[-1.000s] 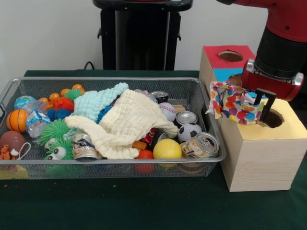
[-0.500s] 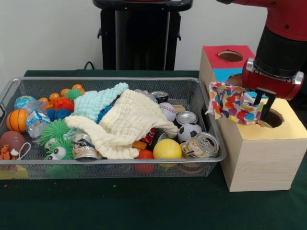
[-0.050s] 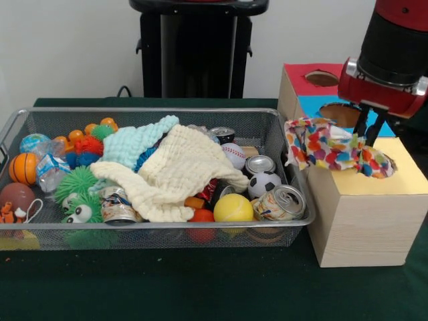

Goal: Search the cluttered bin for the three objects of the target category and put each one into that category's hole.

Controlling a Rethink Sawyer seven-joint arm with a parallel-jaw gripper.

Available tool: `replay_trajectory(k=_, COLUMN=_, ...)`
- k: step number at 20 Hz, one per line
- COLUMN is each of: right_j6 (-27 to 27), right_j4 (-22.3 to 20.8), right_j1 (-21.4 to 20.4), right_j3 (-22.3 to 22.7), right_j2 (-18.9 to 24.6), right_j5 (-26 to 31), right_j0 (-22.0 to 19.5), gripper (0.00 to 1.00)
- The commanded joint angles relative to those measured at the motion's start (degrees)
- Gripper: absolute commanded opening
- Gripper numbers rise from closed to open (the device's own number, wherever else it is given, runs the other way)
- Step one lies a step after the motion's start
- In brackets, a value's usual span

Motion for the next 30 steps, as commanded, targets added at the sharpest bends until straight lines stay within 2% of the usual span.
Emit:
replay_trajectory(k=1, right_j6=-1.30, right_j4=-3.22, right_j1=-2.91, right_j3=-4.48, right_j2=2.47, right_j5=12.06, right_j0=-1.79, gripper=0.00)
replay_trajectory(k=12, right_j6=-0.81, right_j4=-4.15, right_j1=-3.30, right_j3=-4.51, right_j2=3.13, right_j5=12.79, right_j0=-2.18, gripper=0.00)
replay_trajectory(k=30, right_j6=0.04, right_j4=-4.12, right_j1=-4.76, right_j3=0.78, right_j2=3.36, right_j5=7.84, right_j0=-2.18, gripper=0.00)
